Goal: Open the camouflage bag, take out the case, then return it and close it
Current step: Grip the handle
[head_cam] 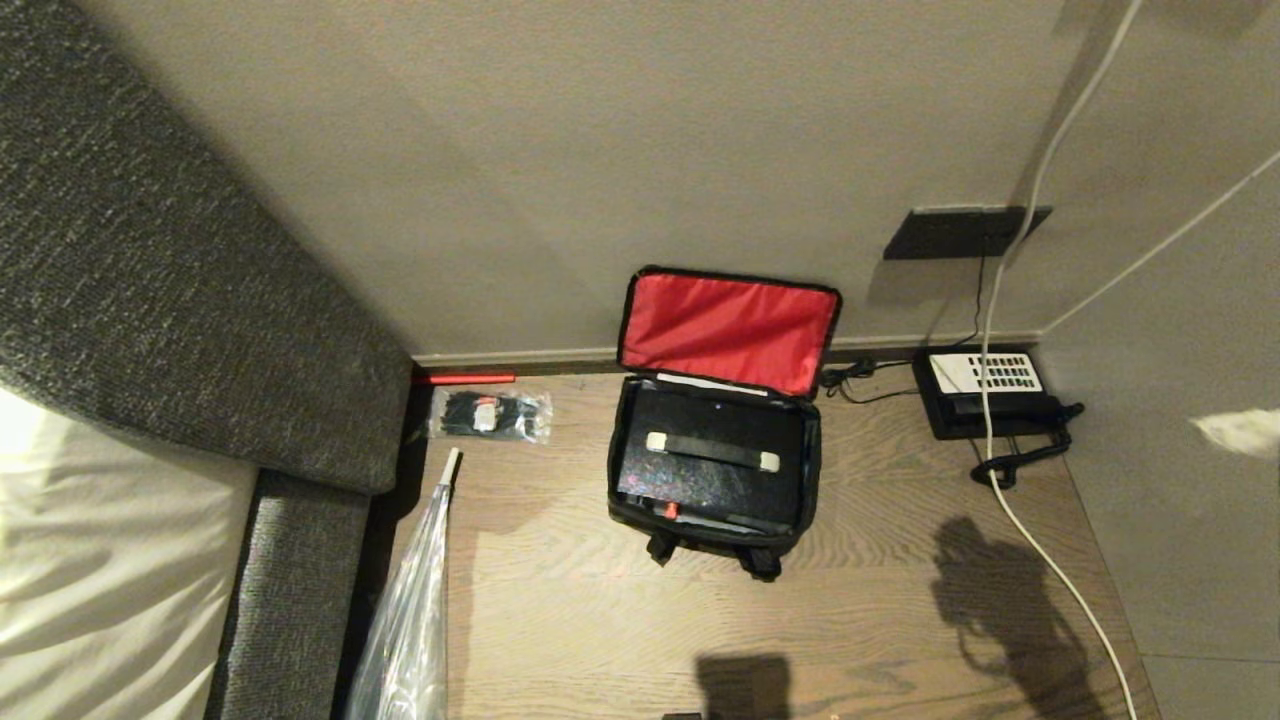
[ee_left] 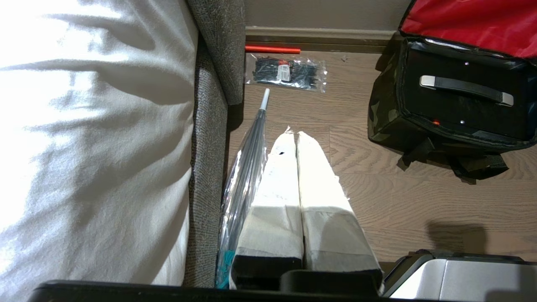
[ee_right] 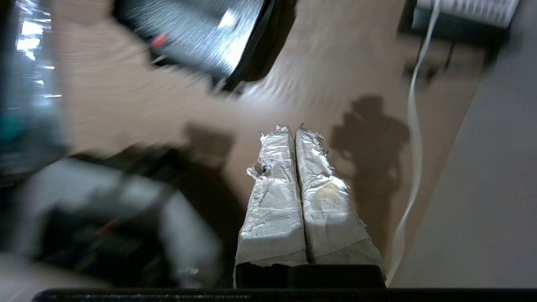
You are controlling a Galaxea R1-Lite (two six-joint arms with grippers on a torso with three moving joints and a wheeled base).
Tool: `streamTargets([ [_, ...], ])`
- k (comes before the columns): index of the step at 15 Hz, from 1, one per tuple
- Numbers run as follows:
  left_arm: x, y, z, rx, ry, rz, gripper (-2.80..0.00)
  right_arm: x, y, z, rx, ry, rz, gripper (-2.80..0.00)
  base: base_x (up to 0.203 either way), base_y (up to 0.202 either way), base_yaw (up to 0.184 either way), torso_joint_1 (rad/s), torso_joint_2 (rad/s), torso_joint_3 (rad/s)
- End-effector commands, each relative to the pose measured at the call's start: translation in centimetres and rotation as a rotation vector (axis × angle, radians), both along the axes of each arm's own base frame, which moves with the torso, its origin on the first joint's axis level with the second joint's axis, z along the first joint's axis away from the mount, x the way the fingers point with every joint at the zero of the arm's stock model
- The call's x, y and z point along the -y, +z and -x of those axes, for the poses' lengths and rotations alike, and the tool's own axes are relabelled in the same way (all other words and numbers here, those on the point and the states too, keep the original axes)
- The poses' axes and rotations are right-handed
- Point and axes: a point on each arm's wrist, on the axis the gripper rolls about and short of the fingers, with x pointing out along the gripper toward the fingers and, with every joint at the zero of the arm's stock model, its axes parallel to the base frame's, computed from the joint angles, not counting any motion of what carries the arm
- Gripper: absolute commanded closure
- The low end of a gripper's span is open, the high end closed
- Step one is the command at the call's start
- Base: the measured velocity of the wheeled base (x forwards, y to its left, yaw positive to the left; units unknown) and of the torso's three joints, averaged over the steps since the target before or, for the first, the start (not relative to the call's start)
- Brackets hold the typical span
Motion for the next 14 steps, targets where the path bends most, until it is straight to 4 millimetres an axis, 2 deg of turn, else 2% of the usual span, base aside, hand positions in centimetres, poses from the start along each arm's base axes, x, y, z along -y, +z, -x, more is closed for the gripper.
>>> streamTargets([
  [1, 0.0, -0.1, 0.0, -0.001, 0.001, 0.0, 0.0, -2.3, -5.5, -13.1, -0.1, 0.065, 0.09, 0.0, 0.0, 0.0, 0.0, 0.0, 0.0, 0.0],
  [2, 0.0, -0.1, 0.0, -0.003, 0.001, 0.0, 0.0, -4.5, -6.8, -15.7, -0.065, 0.076, 0.153, 0.0, 0.0, 0.0, 0.0, 0.0, 0.0, 0.0],
  [4, 0.0, -0.1, 0.0, -0.001, 0.001, 0.0, 0.0, -10.0, -9.4, -18.7, 0.023, 0.093, 0.258, 0.0, 0.0, 0.0, 0.0, 0.0, 0.0, 0.0],
  [6, 0.0, -0.1, 0.0, -0.002, 0.001, 0.0, 0.0, -14.6, -12.0, -19.9, 0.117, 0.143, 0.313, 0.0, 0.0, 0.0, 0.0, 0.0, 0.0, 0.0],
  [7, 0.0, -0.1, 0.0, -0.001, 0.001, 0.0, 0.0, -16.0, -13.3, -20.2, 0.154, 0.171, 0.345, 0.0, 0.0, 0.0, 0.0, 0.0, 0.0, 0.0],
  [8, 0.0, -0.1, 0.0, -0.002, 0.001, 0.0, 0.0, -17.0, -14.7, -20.4, 0.176, 0.195, 0.375, -2.8, 0.0, 0.0, 0.0, 0.0, 0.0, 0.0],
  [11, 0.0, -0.1, 0.0, -0.003, 0.001, 0.0, 0.0, -18.3, -19.0, -21.2, 0.205, 0.228, 0.541, -2.8, 0.0, 0.0, 0.0, 0.0, 0.0, 0.0],
  [14, 0.0, -0.1, 0.0, -0.003, 0.001, 0.0, 0.0, -19.8, -22.1, -21.5, 0.24, 0.26, 0.642, -2.8, 0.0, 0.0, 0.0, 0.0, 0.0, 0.0],
])
